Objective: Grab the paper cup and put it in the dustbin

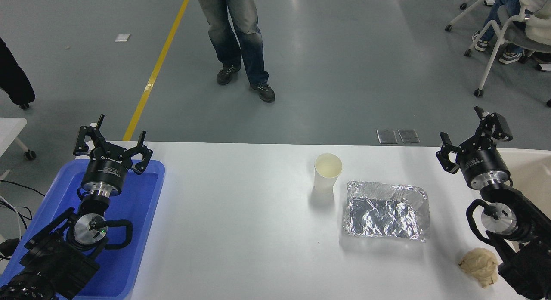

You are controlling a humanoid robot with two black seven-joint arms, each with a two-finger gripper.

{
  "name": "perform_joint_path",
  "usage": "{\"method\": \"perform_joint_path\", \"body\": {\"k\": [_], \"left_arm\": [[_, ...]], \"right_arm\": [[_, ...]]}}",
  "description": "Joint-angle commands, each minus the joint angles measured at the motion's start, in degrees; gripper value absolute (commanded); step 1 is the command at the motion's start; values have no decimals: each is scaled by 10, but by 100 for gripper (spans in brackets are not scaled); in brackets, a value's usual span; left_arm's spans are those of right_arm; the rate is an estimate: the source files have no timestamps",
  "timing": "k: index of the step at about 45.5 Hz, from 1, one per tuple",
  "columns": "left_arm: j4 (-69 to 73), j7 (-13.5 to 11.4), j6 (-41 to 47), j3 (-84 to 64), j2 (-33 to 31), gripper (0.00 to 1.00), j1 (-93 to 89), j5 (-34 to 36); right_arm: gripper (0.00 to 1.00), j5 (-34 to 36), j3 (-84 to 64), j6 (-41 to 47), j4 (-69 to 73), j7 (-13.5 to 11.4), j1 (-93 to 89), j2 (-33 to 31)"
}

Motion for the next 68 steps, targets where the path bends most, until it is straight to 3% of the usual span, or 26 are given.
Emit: {"method": "perform_joint_path", "body": {"k": [1,51,57,68], "left_arm": [[-1,-1,0,0,0,100,0,0],[0,0,0,0,0,100,0,0],[0,0,0,0,0,100,0,0],[0,0,0,0,0,100,0,0]], "right_arm": [[100,0,-1,1,0,0,0,0],[100,0,-12,5,-5,0,-1,-4],[100,3,-49,0,-16,-1,17,-43],[100,76,-201,-4,-21,-6,99,-197]]}}
